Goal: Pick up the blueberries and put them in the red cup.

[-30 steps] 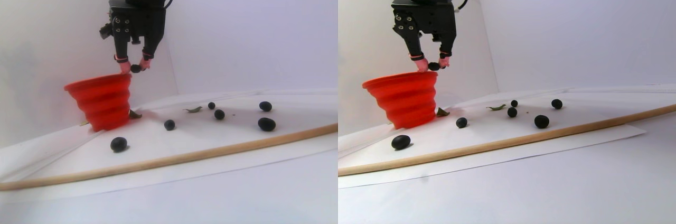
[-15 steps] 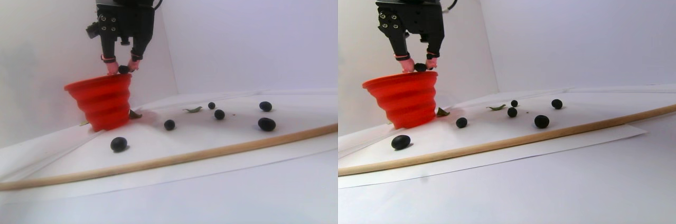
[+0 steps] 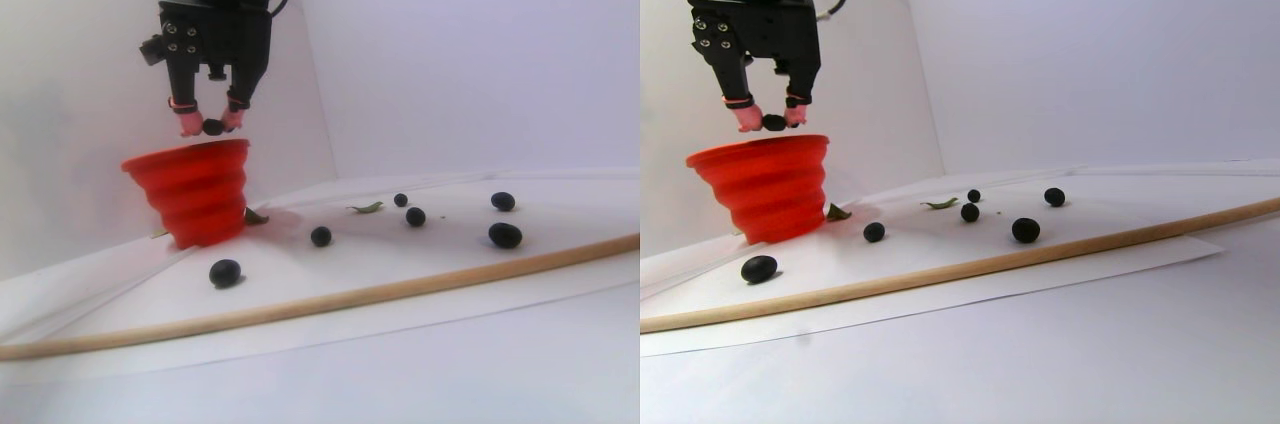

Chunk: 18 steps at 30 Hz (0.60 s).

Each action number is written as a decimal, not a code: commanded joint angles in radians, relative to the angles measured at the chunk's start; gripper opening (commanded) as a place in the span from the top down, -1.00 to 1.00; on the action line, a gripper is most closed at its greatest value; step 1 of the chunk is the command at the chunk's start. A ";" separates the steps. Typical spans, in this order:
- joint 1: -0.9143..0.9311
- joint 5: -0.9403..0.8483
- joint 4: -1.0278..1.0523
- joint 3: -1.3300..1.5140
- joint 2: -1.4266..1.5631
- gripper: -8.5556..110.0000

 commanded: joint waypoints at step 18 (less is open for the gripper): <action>-0.103 0.014 -0.133 -0.186 -0.006 0.62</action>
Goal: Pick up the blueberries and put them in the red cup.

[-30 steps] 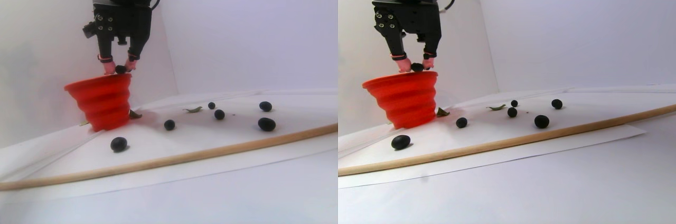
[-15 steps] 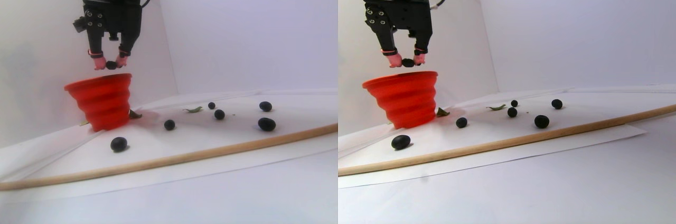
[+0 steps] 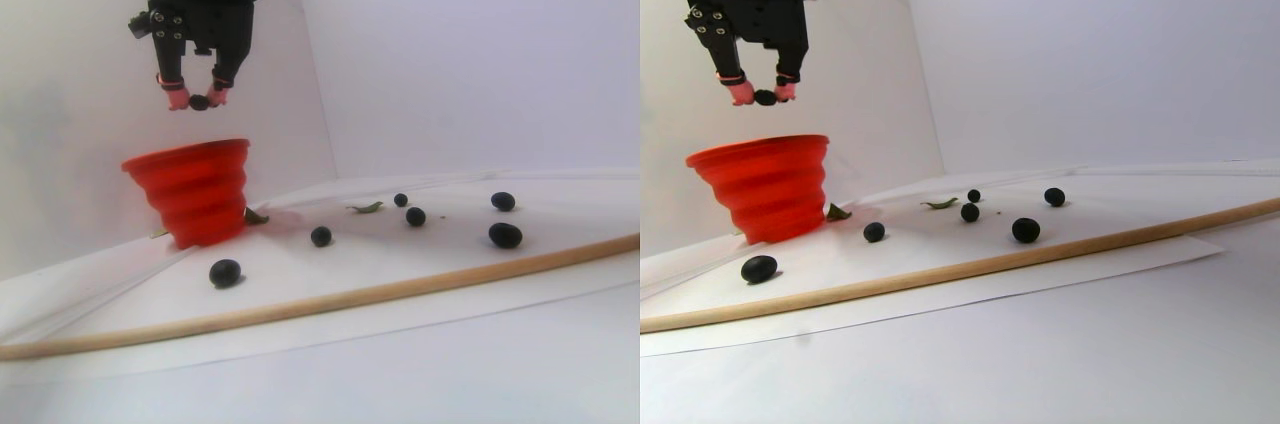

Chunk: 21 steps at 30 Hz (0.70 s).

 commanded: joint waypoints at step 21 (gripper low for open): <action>-0.029 -0.003 -0.135 -0.118 -0.081 0.53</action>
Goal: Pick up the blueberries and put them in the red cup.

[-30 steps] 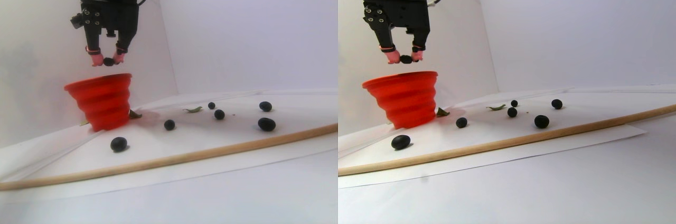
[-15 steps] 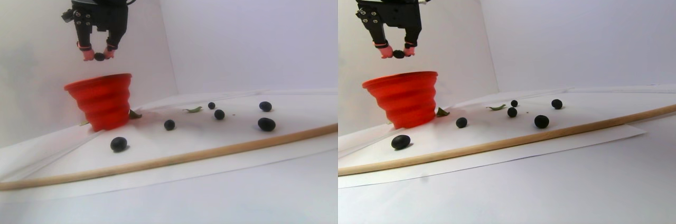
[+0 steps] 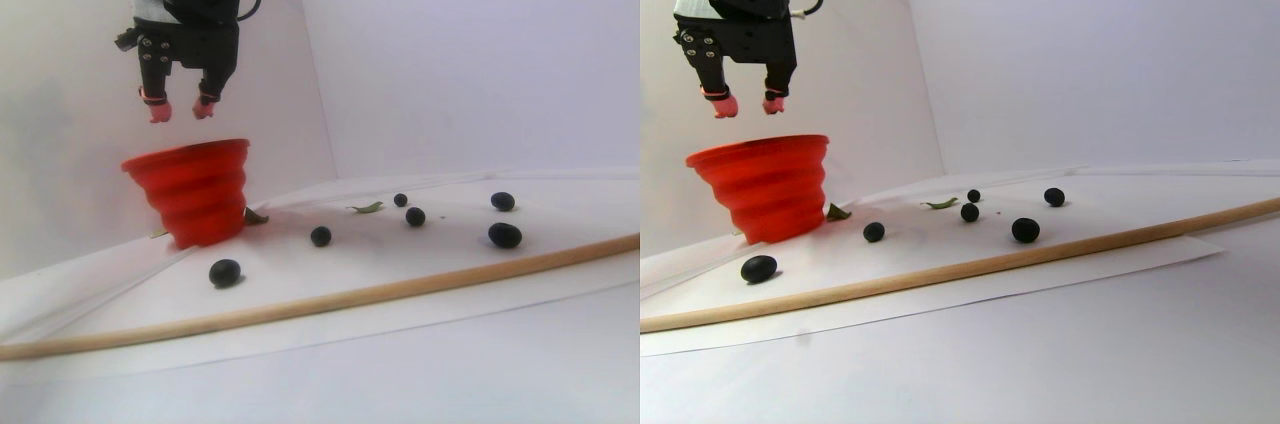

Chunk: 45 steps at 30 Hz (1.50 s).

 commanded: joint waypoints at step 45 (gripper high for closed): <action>0.261 -0.057 0.207 0.172 0.368 0.57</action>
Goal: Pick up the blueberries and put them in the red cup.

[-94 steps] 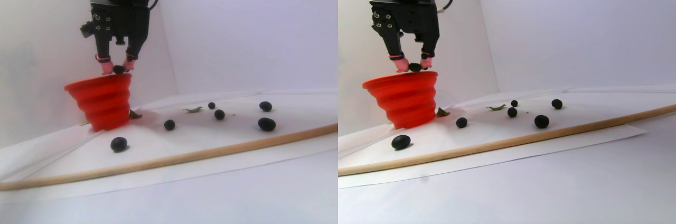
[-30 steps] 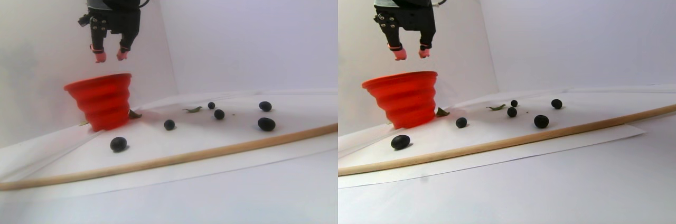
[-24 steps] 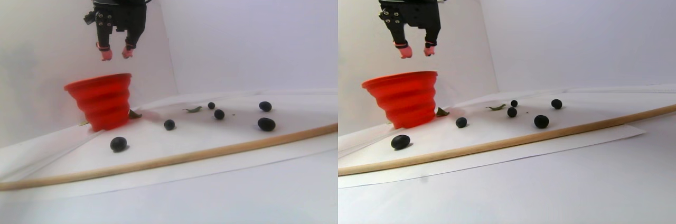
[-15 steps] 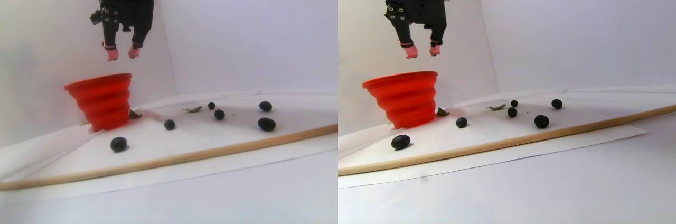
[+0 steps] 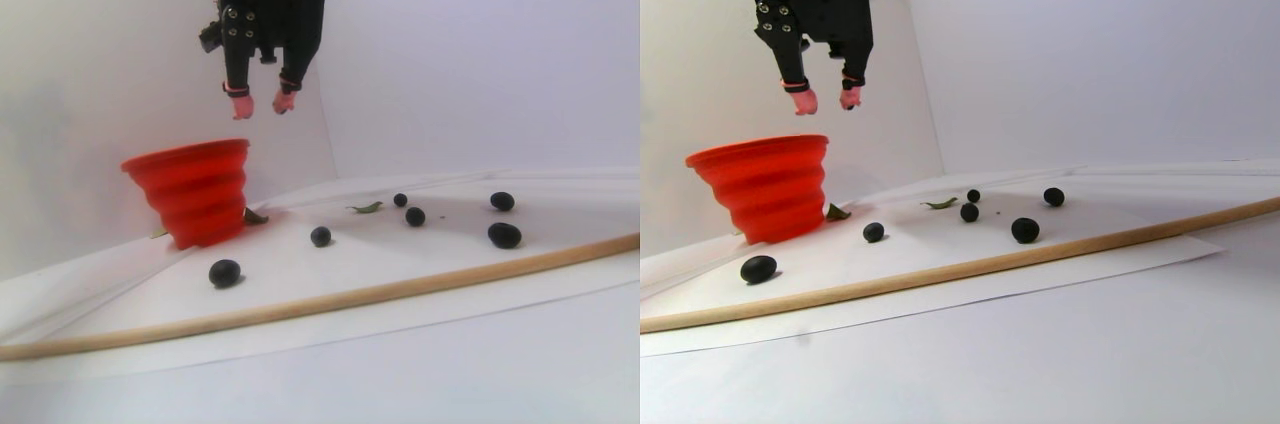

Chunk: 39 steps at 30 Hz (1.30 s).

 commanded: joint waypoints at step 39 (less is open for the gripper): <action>0.135 -0.112 -0.023 0.140 0.023 0.57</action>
